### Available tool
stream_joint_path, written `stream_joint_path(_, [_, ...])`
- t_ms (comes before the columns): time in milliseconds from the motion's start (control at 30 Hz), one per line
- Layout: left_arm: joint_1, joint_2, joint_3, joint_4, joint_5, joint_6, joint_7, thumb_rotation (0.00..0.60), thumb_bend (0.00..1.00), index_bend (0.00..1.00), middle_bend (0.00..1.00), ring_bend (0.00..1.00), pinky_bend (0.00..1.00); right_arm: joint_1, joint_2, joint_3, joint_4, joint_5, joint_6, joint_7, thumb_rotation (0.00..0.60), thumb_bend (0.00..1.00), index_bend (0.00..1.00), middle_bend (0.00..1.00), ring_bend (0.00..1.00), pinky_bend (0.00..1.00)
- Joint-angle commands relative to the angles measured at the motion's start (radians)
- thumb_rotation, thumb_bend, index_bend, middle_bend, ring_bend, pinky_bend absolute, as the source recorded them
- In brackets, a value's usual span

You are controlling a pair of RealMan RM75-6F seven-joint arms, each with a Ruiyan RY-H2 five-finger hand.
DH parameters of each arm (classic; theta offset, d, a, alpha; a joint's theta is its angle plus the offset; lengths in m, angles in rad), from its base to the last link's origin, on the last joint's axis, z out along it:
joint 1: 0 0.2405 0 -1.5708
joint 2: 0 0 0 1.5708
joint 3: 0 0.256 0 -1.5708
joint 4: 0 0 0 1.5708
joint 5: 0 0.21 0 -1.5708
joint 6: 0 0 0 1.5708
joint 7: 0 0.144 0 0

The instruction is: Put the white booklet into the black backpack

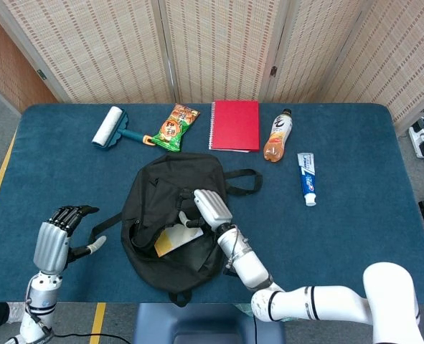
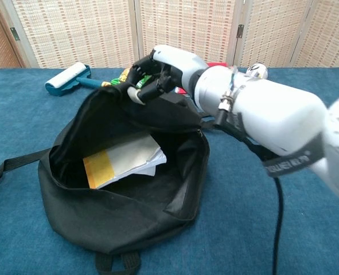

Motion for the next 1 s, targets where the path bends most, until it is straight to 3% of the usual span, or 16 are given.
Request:
stream_joint_path(33, [0.011, 0.024, -0.011, 0.002, -0.026, -0.027, -0.017, 0.600, 0.00, 0.37, 0.44, 0.43, 0.41, -0.023, 0.058, -0.051, -0.054, -0.040, -0.046, -0.002, 0.600, 0.58, 0.51, 0.28, 0.23, 0.15])
stream_joint_path(100, [0.015, 0.037, -0.011, 0.000, -0.041, -0.046, -0.021, 0.600, 0.00, 0.37, 0.44, 0.43, 0.41, -0.029, 0.091, -0.076, -0.078, -0.070, -0.075, -0.002, 0.600, 0.41, 0.36, 0.21, 0.16, 0.10])
stream_joint_path(200, [0.029, 0.079, -0.009, -0.011, -0.090, -0.108, -0.012, 0.600, 0.00, 0.37, 0.44, 0.43, 0.39, -0.046, 0.177, -0.163, -0.126, -0.178, -0.103, -0.049, 0.600, 0.14, 0.08, 0.12, 0.05, 0.02])
stream_joint_path(267, [0.038, 0.097, -0.007, -0.025, -0.111, -0.131, 0.001, 0.600, 0.00, 0.37, 0.43, 0.43, 0.38, -0.054, 0.219, -0.191, -0.159, -0.204, -0.115, -0.062, 0.600, 0.04, 0.01, 0.05, 0.01, 0.00])
stream_joint_path(333, [0.050, 0.116, -0.005, -0.043, -0.136, -0.155, 0.010, 0.600, 0.00, 0.36, 0.43, 0.43, 0.38, -0.064, 0.272, -0.220, -0.200, -0.226, -0.125, -0.076, 0.600, 0.00, 0.00, 0.01, 0.00, 0.00])
stream_joint_path(700, [0.102, 0.177, -0.008, -0.091, -0.219, -0.220, 0.080, 0.600, 0.00, 0.34, 0.40, 0.40, 0.35, -0.177, 0.501, -0.307, -0.332, -0.364, -0.042, -0.045, 0.600, 0.01, 0.00, 0.00, 0.00, 0.00])
stream_joint_path(767, [0.110, 0.183, -0.013, -0.096, -0.231, -0.222, 0.091, 0.600, 0.00, 0.35, 0.40, 0.40, 0.35, -0.220, 0.530, -0.321, -0.333, -0.396, 0.014, -0.032, 0.600, 0.11, 0.00, 0.01, 0.00, 0.00])
stream_joint_path(833, [0.119, 0.189, -0.017, -0.100, -0.240, -0.222, 0.102, 0.600, 0.00, 0.35, 0.40, 0.40, 0.35, -0.268, 0.555, -0.342, -0.321, -0.427, 0.077, -0.031, 0.600, 0.25, 0.07, 0.07, 0.03, 0.04])
stream_joint_path(1000, [0.139, 0.196, -0.019, -0.098, -0.248, -0.213, 0.164, 0.600, 0.03, 0.36, 0.41, 0.40, 0.35, -0.387, 0.608, -0.385, -0.277, -0.497, 0.234, -0.034, 0.600, 0.30, 0.22, 0.19, 0.14, 0.18])
